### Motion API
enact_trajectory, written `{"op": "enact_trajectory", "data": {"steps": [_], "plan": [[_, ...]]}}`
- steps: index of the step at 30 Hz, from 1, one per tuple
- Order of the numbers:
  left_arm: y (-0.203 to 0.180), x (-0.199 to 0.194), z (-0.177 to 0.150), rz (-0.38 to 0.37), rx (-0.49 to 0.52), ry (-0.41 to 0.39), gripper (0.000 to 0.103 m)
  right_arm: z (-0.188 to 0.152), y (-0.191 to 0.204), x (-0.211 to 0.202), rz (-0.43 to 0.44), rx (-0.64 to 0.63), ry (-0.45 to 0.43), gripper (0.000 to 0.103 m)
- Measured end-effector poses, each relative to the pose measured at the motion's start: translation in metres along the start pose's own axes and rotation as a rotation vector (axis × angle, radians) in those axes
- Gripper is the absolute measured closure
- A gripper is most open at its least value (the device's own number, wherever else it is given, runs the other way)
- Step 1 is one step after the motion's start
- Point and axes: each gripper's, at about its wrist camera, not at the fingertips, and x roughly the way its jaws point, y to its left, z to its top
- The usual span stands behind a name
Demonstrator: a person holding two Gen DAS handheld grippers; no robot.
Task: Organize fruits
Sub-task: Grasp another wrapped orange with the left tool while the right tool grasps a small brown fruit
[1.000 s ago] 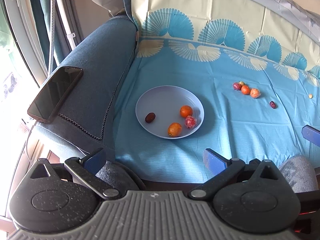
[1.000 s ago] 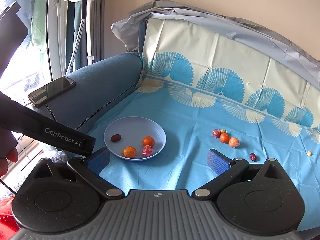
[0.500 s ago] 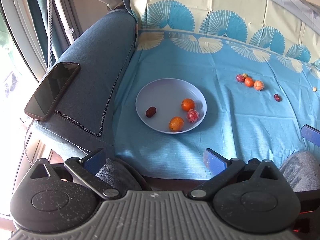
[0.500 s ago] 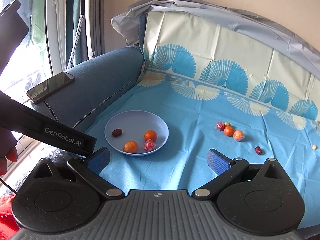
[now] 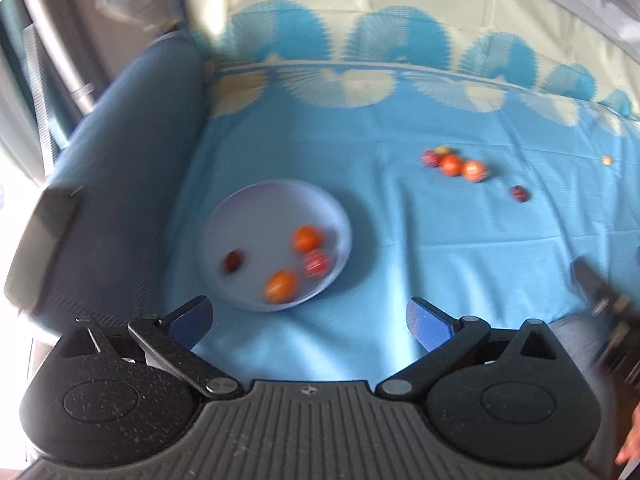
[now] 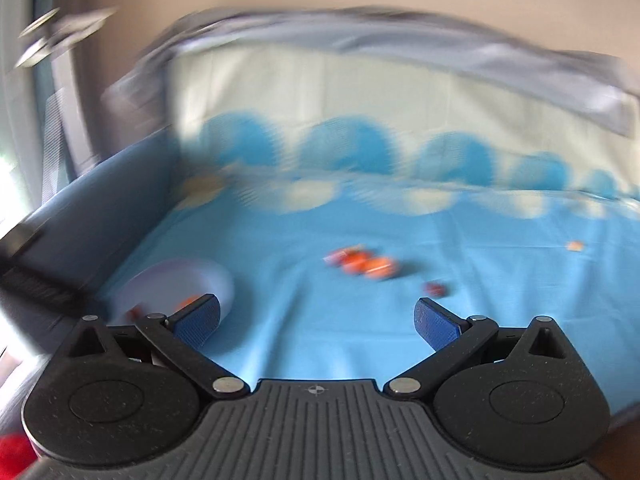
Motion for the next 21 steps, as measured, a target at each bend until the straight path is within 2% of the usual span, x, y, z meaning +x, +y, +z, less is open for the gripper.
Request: {"op": "enact_trajectory", "data": {"steps": [4, 7, 9, 11, 15, 17, 21], "plan": [[-0.050, 0.021, 0.041, -0.101, 0.010, 0.021, 0.000, 0.024, -0.088, 0.003, -0.177, 0.125, -0.084, 0.001], [-0.089, 0.048, 0.072, -0.169, -0.031, 0.048, 0.000, 0.041, -0.154, 0.010, -0.294, 0.197, -0.145, 0.001], [-0.115, 0.073, 0.092, -0.146, -0.073, 0.064, 0.000, 0.054, -0.199, 0.023, -0.345, 0.233, -0.181, 0.001], [-0.139, 0.105, 0.111, -0.101, -0.126, 0.120, 0.000, 0.067, -0.243, 0.045, -0.421, 0.254, -0.210, 0.001], [-0.172, 0.165, 0.137, -0.125, -0.226, 0.184, 0.000, 0.088, -0.339, 0.114, -0.555, 0.322, -0.251, 0.001], [-0.182, 0.194, 0.146, -0.131, -0.267, 0.209, 0.000, 0.088, -0.381, 0.163, -0.552, 0.381, -0.230, 0.001], [-0.192, 0.247, 0.155, -0.131, -0.359, 0.258, 0.000, 0.074, -0.442, 0.269, -0.487, 0.399, -0.102, 0.001]]}}
